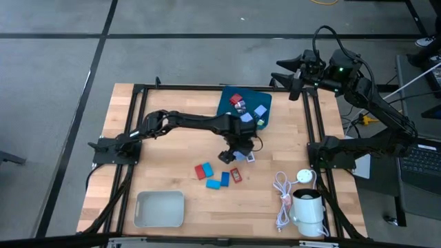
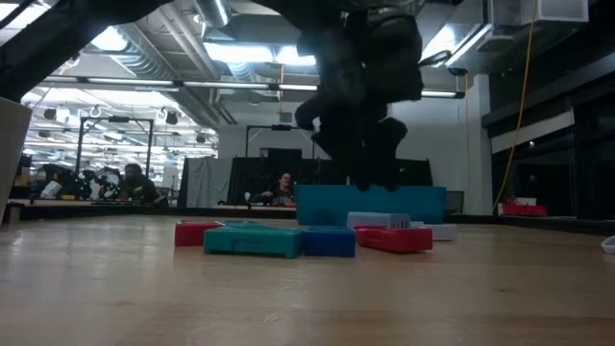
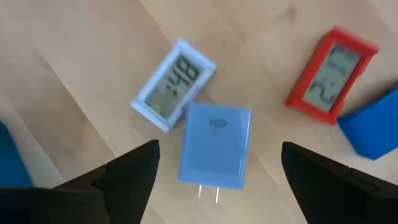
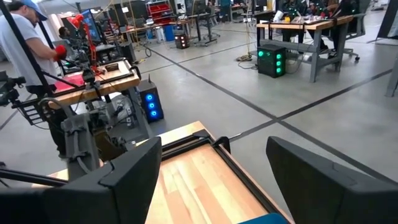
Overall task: Pick & Place Office items
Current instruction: Put the light blue charger adapter into the blue bin
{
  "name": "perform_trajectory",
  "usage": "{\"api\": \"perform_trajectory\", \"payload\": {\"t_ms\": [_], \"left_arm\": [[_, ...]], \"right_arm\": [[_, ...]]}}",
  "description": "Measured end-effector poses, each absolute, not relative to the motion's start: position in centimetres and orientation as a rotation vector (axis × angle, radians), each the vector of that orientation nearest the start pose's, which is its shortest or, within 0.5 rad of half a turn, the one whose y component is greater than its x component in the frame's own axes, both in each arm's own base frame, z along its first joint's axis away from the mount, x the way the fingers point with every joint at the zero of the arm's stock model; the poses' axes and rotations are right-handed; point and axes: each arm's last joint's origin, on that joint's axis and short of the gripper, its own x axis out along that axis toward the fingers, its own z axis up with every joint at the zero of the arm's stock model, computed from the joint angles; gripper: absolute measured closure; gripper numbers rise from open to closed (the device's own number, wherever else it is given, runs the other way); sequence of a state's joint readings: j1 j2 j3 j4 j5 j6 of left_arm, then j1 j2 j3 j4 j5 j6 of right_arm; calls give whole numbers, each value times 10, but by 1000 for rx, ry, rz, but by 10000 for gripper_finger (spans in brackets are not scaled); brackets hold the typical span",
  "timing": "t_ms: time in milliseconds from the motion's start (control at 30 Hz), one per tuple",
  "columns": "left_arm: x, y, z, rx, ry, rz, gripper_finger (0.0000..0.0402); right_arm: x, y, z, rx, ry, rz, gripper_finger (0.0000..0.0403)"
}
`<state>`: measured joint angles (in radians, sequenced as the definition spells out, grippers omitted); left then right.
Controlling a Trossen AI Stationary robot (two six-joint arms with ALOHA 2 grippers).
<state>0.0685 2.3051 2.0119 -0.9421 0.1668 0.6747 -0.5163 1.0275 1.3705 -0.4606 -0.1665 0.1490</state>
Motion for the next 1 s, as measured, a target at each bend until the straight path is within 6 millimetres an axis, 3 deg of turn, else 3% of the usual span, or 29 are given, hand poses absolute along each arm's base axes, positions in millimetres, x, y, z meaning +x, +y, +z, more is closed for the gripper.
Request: {"api": "perform_trajectory", "payload": {"t_ms": [367, 700, 1000], "left_arm": [[471, 31, 161, 430, 1204, -485, 70], [477, 31, 160, 377, 1145, -416, 72], [476, 31, 140, 289, 1223, -413, 121]], "right_arm": [[167, -89, 457, 186, 90, -351, 105], [167, -89, 457, 178, 93, -351, 105], [168, -90, 455, 183, 109, -351, 105]]}}
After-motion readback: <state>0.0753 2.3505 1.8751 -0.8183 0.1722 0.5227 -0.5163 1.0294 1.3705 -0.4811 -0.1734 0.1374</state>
